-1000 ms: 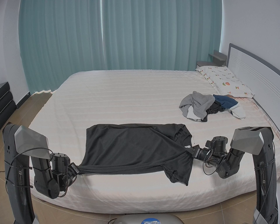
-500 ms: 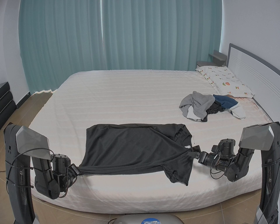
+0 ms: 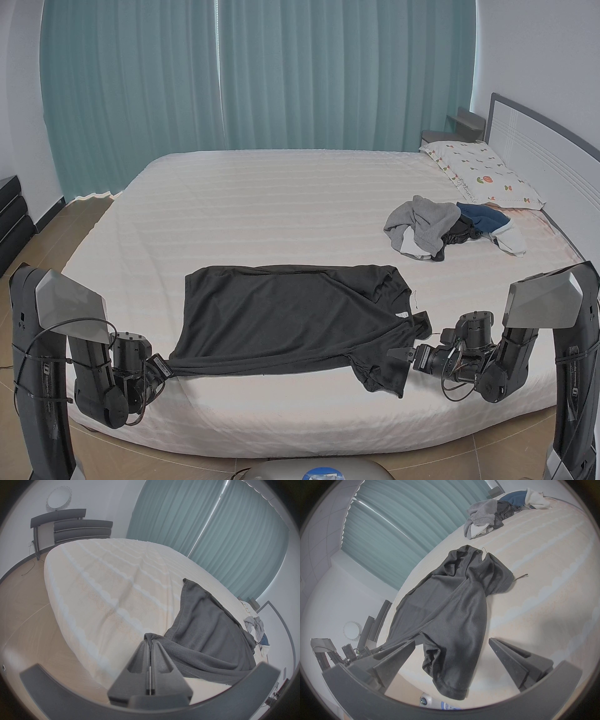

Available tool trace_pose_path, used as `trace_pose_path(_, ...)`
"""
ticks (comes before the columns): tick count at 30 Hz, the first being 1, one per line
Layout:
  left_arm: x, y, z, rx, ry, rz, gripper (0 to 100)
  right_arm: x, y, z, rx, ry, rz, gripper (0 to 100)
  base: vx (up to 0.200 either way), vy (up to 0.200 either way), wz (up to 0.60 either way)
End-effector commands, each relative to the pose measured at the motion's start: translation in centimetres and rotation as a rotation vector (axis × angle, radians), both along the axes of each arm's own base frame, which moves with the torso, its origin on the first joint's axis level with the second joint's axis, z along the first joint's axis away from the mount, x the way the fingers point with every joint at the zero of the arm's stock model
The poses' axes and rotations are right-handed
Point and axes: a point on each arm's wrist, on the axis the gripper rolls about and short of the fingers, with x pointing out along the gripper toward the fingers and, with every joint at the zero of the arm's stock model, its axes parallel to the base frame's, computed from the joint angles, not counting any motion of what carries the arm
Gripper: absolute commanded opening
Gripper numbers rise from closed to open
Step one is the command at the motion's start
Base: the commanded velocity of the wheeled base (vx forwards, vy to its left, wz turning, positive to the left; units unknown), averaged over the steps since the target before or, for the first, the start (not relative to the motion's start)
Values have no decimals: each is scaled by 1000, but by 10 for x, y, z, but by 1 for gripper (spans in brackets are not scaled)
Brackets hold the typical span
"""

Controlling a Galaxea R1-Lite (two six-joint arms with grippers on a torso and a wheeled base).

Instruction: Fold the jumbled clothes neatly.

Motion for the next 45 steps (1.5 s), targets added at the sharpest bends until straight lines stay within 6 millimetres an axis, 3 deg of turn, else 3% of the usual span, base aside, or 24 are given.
trace_pose_path(1,0,0,-1,1,2,0,0,3,5,-7,-4,5,13,100,0,0,0)
trace_pose_path(5,0,0,-1,1,2,0,0,3,11,-9,-8,3,26,100,0,0,0)
trace_pose_path(6,0,0,-1,1,2,0,0,4,12,-9,-12,8,29,0,0,0,0)
trace_pose_path(20,-2,-1,-2,3,12,-6,0,-2,12,-9,-107,27,28,0,0,0,0)
trace_pose_path(28,-10,0,3,9,25,-19,0,-19,-13,35,-130,22,48,0,0,0,0)
trace_pose_path(33,-21,2,4,71,72,-68,0,-32,-26,42,-204,70,116,0,0,0,0)
trace_pose_path(40,-40,5,19,147,109,-130,0,-45,-30,51,-241,99,145,0,0,0,0)
trace_pose_path(45,-51,5,18,167,152,-151,0,-56,-34,51,-304,176,205,0,0,0,0)
